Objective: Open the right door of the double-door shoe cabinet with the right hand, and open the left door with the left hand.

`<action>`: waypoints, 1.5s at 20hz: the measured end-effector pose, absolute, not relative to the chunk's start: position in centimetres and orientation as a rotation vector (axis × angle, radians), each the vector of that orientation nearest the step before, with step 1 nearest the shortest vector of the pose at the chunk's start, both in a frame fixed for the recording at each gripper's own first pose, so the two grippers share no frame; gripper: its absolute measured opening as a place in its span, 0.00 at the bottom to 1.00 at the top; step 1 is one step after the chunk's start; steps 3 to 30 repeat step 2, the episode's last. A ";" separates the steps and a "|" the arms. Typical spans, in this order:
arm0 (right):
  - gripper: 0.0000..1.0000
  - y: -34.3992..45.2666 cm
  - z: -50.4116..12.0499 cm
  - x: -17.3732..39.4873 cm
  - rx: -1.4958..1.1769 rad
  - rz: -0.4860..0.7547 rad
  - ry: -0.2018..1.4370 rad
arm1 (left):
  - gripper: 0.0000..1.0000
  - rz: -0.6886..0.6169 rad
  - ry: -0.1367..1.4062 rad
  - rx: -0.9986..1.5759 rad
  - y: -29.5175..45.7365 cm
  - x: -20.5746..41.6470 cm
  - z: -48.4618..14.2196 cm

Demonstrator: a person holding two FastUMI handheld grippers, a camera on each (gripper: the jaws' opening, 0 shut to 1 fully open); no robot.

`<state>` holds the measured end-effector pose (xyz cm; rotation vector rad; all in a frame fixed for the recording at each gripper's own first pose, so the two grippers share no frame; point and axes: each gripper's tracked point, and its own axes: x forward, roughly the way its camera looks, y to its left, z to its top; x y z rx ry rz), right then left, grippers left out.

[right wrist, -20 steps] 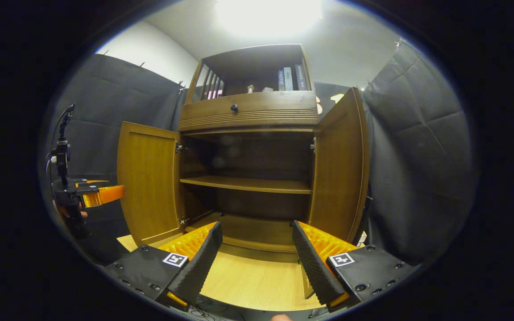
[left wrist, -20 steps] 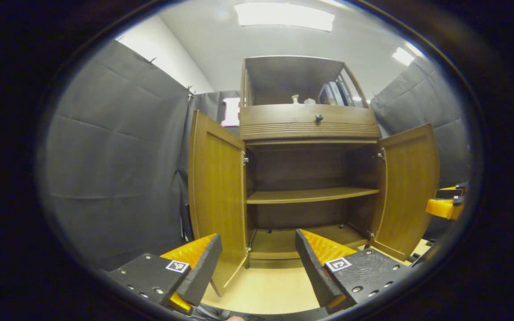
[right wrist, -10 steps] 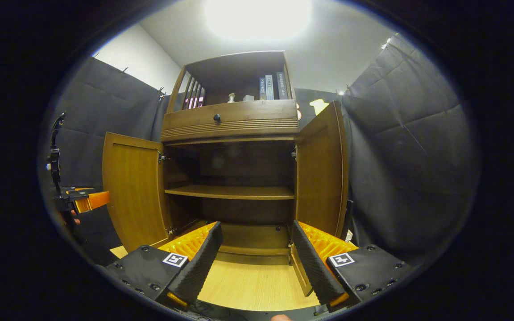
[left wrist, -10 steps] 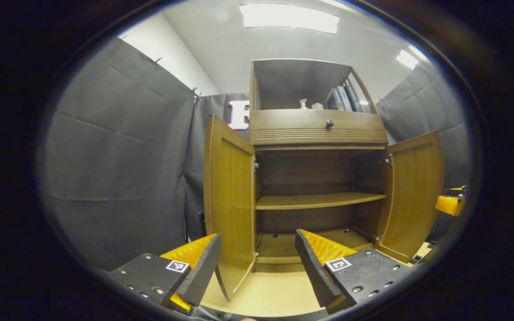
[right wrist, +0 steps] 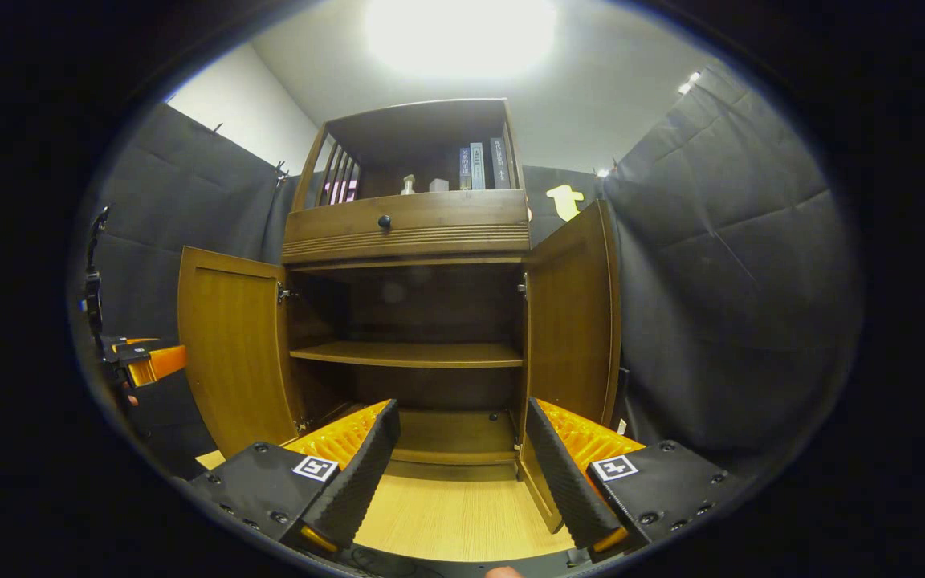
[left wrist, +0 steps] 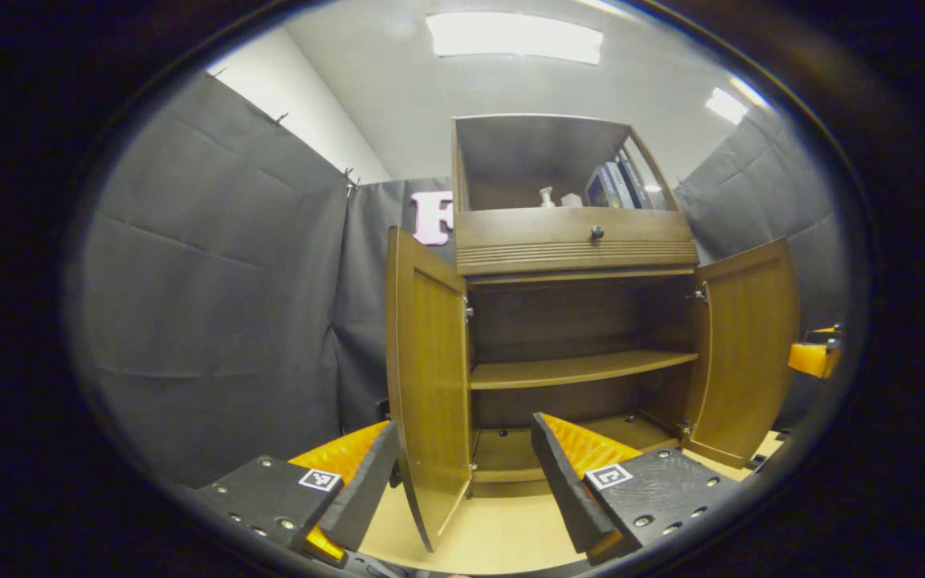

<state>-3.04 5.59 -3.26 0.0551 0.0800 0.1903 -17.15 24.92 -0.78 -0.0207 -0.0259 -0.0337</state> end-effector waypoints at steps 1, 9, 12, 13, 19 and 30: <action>0.99 5.6 -3.2 -3.2 0.054 0.189 0.078 | 0.95 -0.031 -0.026 -0.020 24.9 -17.2 -0.8; 0.99 5.7 -3.0 -3.2 0.055 0.188 0.072 | 0.95 -0.030 -0.029 -0.019 24.9 -17.2 -0.7; 0.99 5.7 -3.0 -3.2 0.055 0.188 0.072 | 0.95 -0.030 -0.029 -0.019 24.9 -17.2 -0.7; 0.99 5.7 -3.0 -3.2 0.055 0.188 0.072 | 0.95 -0.030 -0.029 -0.019 24.9 -17.2 -0.7; 0.99 5.7 -3.0 -3.2 0.055 0.188 0.072 | 0.95 -0.030 -0.029 -0.019 24.9 -17.2 -0.7; 0.99 5.7 -3.0 -3.2 0.055 0.188 0.072 | 0.95 -0.030 -0.029 -0.019 24.9 -17.2 -0.7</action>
